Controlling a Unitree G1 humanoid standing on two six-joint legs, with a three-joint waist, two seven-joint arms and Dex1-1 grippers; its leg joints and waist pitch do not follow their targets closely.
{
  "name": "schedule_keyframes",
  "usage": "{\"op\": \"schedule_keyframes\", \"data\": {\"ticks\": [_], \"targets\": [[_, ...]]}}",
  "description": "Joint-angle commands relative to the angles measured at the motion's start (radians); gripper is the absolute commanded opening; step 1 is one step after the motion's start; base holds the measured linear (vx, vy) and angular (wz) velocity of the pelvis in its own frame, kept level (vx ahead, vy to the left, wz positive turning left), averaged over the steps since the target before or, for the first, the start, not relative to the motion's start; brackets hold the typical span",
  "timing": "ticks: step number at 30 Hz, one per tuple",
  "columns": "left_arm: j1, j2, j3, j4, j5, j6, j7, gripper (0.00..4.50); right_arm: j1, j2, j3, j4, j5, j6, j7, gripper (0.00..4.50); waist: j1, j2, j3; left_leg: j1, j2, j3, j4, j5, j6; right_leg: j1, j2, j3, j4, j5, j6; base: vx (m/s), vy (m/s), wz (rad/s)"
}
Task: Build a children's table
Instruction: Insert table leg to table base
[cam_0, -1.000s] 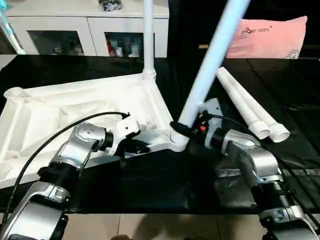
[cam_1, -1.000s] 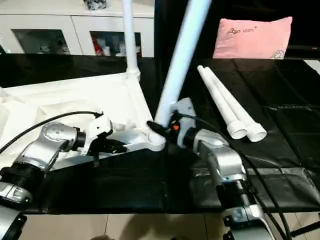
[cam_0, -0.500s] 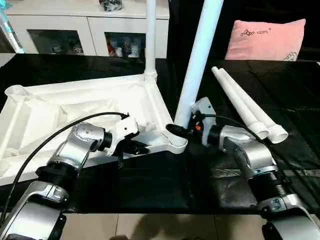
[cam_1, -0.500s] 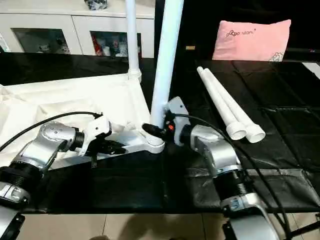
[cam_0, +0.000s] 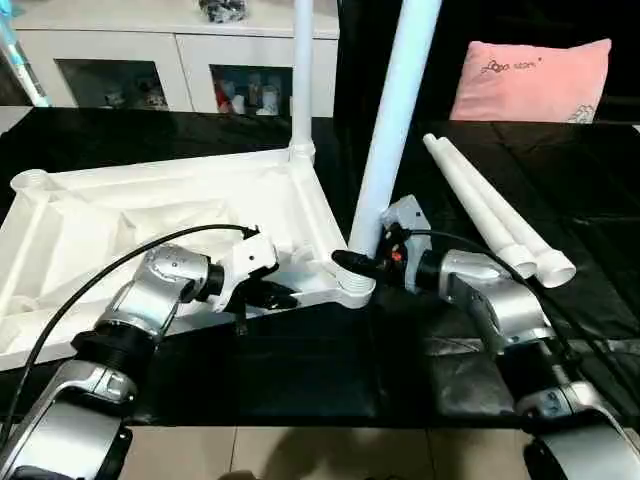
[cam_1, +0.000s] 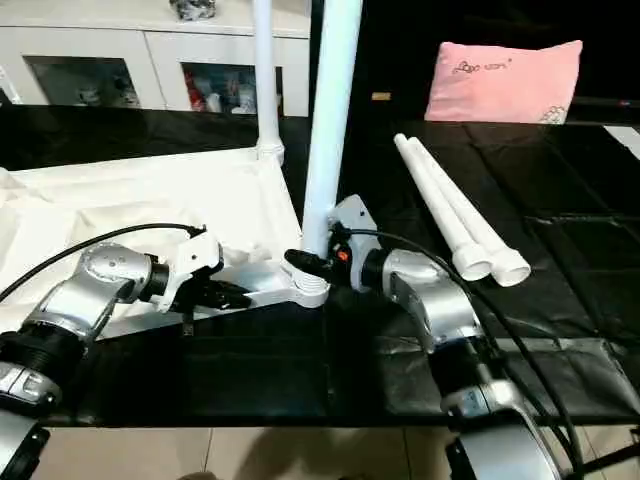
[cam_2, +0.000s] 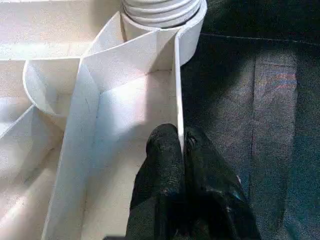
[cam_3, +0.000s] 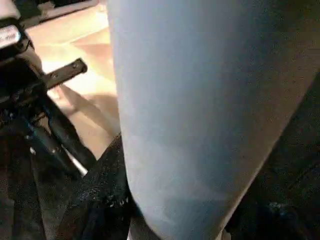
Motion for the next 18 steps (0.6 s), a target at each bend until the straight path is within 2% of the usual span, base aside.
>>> {"op": "schedule_keyframes", "data": {"ticks": [1, 2, 3, 6, 7, 9, 10, 11, 13, 14, 15, 16, 18], "targets": [[-0.015, 0.003, -0.029, 0.001, 0.016, -0.015, -0.039, 0.00, -0.009, 0.009, -0.005, 0.034, 0.004, 0.010, -0.009, 1.95, 0.002, 0.001, -0.071, -0.002, 0.024, 0.000, -0.063, -0.147, 0.040, 0.066, -0.070, 0.071, -0.081, -0.318, -0.110, 0.000, 0.000, 0.00], [-0.015, 0.004, -0.029, 0.001, 0.016, -0.015, -0.040, 0.00, -0.011, 0.015, -0.021, 0.040, 0.018, 0.017, -0.013, 1.95, 0.002, -0.001, -0.071, -0.005, 0.024, 0.000, -0.064, -0.143, 0.039, 0.067, -0.070, 0.071, -0.079, -0.314, -0.110, 0.000, 0.000, 0.00], [-0.017, 0.005, -0.028, 0.000, 0.016, -0.014, -0.037, 0.00, -0.008, 0.024, -0.060, 0.053, 0.050, 0.030, -0.022, 1.95, 0.002, 0.002, -0.072, -0.003, 0.025, -0.001, -0.064, -0.141, 0.040, 0.067, -0.070, 0.071, -0.078, -0.305, -0.112, 0.000, 0.000, 0.00], [-0.022, 0.007, -0.026, 0.003, 0.016, -0.013, -0.035, 0.00, 0.006, 0.024, -0.091, 0.073, 0.073, 0.034, -0.019, 1.95, 0.002, 0.003, -0.073, -0.005, 0.027, -0.001, -0.063, -0.136, 0.041, 0.067, -0.070, 0.071, -0.075, -0.278, -0.126, 0.000, 0.000, 0.00], [-0.022, 0.008, -0.026, 0.003, 0.016, -0.013, -0.035, 0.00, 0.006, 0.024, -0.092, 0.073, 0.074, 0.034, -0.018, 1.95, 0.003, 0.005, -0.073, -0.003, 0.026, -0.001, -0.063, -0.137, 0.041, 0.066, -0.069, 0.071, -0.074, -0.276, -0.128, 0.000, 0.000, 0.00], [-0.028, 0.007, -0.024, 0.010, 0.016, -0.013, -0.030, 0.00, 0.019, 0.023, -0.104, 0.082, 0.078, 0.029, -0.020, 1.95, 0.005, 0.015, -0.074, -0.003, 0.026, -0.002, -0.063, -0.141, 0.036, 0.067, -0.070, 0.070, -0.073, -0.265, -0.135, 0.000, 0.000, 0.00], [-0.032, 0.006, -0.022, 0.016, 0.017, -0.013, -0.026, 0.00, 0.027, 0.022, -0.111, 0.085, 0.082, 0.026, -0.021, 1.95, 0.004, 0.012, -0.073, -0.004, 0.026, 0.000, -0.063, -0.144, 0.036, 0.067, -0.068, 0.070, -0.076, -0.263, -0.133, 0.000, 0.000, 0.00], [-0.040, 0.004, -0.020, 0.025, 0.018, -0.015, -0.018, 0.00, 0.042, 0.023, -0.121, 0.085, 0.086, 0.016, -0.023, 1.95, 0.008, 0.018, -0.074, -0.003, 0.025, -0.002, -0.063, -0.149, 0.033, 0.068, -0.069, 0.069, -0.075, -0.265, -0.134, 0.000, 0.000, 0.00], [-0.049, 0.000, -0.016, 0.036, 0.019, -0.015, -0.010, 0.00, 0.062, 0.026, -0.132, 0.084, 0.093, 0.005, -0.024, 1.95, 0.008, 0.020, -0.075, -0.002, 0.025, -0.002, -0.063, -0.156, 0.031, 0.068, -0.070, 0.069, -0.075, -0.260, -0.135, 0.000, 0.000, 0.00], [-0.053, -0.001, -0.014, 0.041, 0.018, -0.015, -0.007, 0.00, 0.070, 0.028, -0.137, 0.083, 0.097, 0.000, -0.024, 1.95, 0.008, 0.015, -0.075, -0.003, 0.025, -0.001, -0.063, -0.160, 0.030, 0.068, -0.069, 0.069, -0.078, -0.256, -0.136, 0.000, 0.000, 0.00], [-0.061, -0.005, -0.010, 0.048, 0.016, -0.013, -0.002, 0.00, 0.099, 0.037, -0.150, 0.073, 0.108, -0.018, -0.023, 1.95, 0.009, 0.026, -0.075, -0.003, 0.026, -0.002, -0.063, -0.170, 0.029, 0.068, -0.069, 0.068, -0.080, -0.252, -0.139, 0.000, 0.000, 0.00], [-0.064, -0.006, -0.008, 0.051, 0.015, -0.011, 0.000, 0.00, 0.112, 0.040, -0.153, 0.069, 0.111, -0.027, -0.023, 1.95, 0.009, 0.023, -0.075, -0.001, 0.027, -0.002, -0.064, -0.175, 0.028, 0.067, -0.069, 0.068, -0.079, -0.250, -0.141, 0.000, 0.000, 0.00], [-0.066, -0.006, -0.008, 0.051, 0.014, -0.010, 0.001, 0.00, 0.120, 0.042, -0.155, 0.068, 0.112, -0.034, -0.023, 1.95, 0.012, 0.026, -0.077, -0.001, 0.026, -0.005, -0.064, -0.179, 0.025, 0.069, -0.067, 0.067, -0.076, -0.239, -0.146, 0.000, 0.000, 0.00]]}}
